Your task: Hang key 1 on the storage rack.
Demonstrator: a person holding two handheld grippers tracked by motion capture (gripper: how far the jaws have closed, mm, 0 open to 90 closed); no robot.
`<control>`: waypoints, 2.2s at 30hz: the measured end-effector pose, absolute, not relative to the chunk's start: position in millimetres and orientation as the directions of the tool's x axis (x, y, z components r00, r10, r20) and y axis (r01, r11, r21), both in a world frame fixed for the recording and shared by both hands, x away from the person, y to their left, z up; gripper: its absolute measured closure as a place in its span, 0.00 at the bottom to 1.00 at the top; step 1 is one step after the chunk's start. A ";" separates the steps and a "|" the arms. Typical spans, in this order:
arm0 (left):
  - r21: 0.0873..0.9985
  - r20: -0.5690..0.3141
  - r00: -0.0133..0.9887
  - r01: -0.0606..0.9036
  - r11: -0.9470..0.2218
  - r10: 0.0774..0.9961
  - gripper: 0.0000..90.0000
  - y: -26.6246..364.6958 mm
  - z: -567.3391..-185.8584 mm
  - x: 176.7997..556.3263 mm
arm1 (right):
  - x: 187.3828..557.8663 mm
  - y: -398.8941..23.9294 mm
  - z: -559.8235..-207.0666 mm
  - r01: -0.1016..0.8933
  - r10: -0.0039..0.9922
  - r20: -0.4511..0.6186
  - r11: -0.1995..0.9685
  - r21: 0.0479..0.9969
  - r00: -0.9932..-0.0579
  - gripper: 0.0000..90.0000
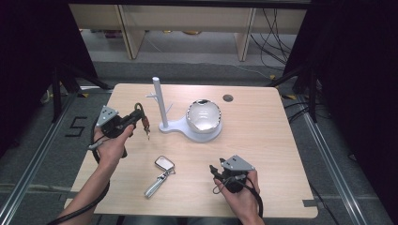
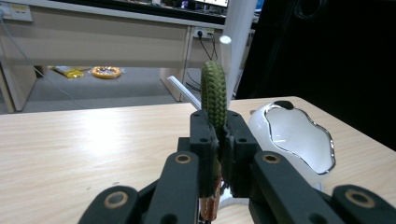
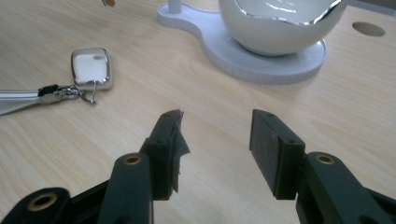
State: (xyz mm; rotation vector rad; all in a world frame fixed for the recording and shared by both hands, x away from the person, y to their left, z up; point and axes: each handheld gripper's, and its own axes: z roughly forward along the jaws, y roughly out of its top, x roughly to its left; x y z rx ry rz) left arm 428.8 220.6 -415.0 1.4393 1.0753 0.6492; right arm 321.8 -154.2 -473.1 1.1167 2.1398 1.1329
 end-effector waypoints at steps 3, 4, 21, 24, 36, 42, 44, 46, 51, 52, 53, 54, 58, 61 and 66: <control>0.968 -0.177 0.416 0.238 0.081 0.892 0.93 220.1 -412.8 433.0 | 317.4 -158.2 -477.3 0.466 0.842 -0.005 0.304 0.831 -0.539 0.60; 0.968 -0.174 0.413 0.239 0.078 0.894 0.93 219.7 -412.3 434.2 | 317.4 -160.2 -478.1 0.466 0.839 -0.005 0.307 0.830 -0.544 0.60; 0.974 -0.122 0.399 0.224 0.032 0.909 0.93 209.0 -407.3 451.0 | 317.2 -162.3 -481.9 0.453 0.841 -0.003 0.295 0.841 -0.542 0.60; 0.975 -0.117 0.398 0.221 0.029 0.910 0.93 207.2 -405.6 452.3 | 317.6 -162.5 -482.3 0.460 0.839 0.009 0.290 0.839 -0.544 0.60; 0.979 -0.061 0.391 0.205 -0.023 0.918 0.93 196.0 -401.8 457.1 | 315.9 -160.5 -484.1 0.500 0.848 0.052 0.260 0.826 -0.527 0.60; 0.979 -0.037 0.393 0.200 -0.046 0.919 0.93 191.6 -402.3 456.5 | 317.2 -161.8 -483.9 0.486 0.840 0.037 0.276 0.830 -0.541 0.60; 0.979 -0.030 0.389 0.196 -0.051 0.921 0.92 190.3 -402.1 456.2 | 315.9 -160.2 -484.4 0.499 0.847 0.055 0.257 0.828 -0.528 0.60; 0.977 -0.035 0.386 0.206 -0.049 0.922 0.92 188.8 -402.1 455.2 | 317.4 -161.5 -484.5 0.490 0.839 0.043 0.274 0.827 -0.542 0.60; 0.978 -0.013 0.383 0.199 -0.069 0.924 0.92 186.7 -401.6 454.3 | 318.5 -161.6 -485.3 0.470 0.839 0.026 0.279 0.837 -0.544 0.60; 0.978 -0.010 0.382 0.198 -0.071 0.924 0.92 186.4 -401.6 454.1 | 318.5 -161.5 -485.4 0.471 0.838 0.028 0.278 0.837 -0.545 0.60; 0.978 -0.005 0.384 0.196 -0.076 0.923 0.92 186.1 -401.5 454.1 | 318.5 -161.5 -485.5 0.471 0.838 0.028 0.278 0.837 -0.545 0.60; 0.977 -0.001 0.383 0.196 -0.081 0.924 0.92 185.6 -401.2 453.9 | 318.1 -160.9 -485.6 0.484 0.837 0.043 0.271 0.832 -0.545 0.60; 0.977 0.014 0.383 0.191 -0.094 0.924 0.92 183.0 -400.5 453.7 | 318.1 -160.5 -486.0 0.488 0.837 0.052 0.266 0.831 -0.545 0.60; 0.977 0.025 0.385 0.187 -0.104 0.922 0.92 181.2 -400.3 453.6 | 317.4 -160.9 -485.2 0.491 0.840 0.048 0.269 0.829 -0.541 0.60; 0.975 0.037 0.390 0.187 -0.119 0.920 0.92 177.6 -400.6 454.3 | 317.3 -161.6 -485.2 0.492 0.839 0.048 0.271 0.828 -0.542 0.60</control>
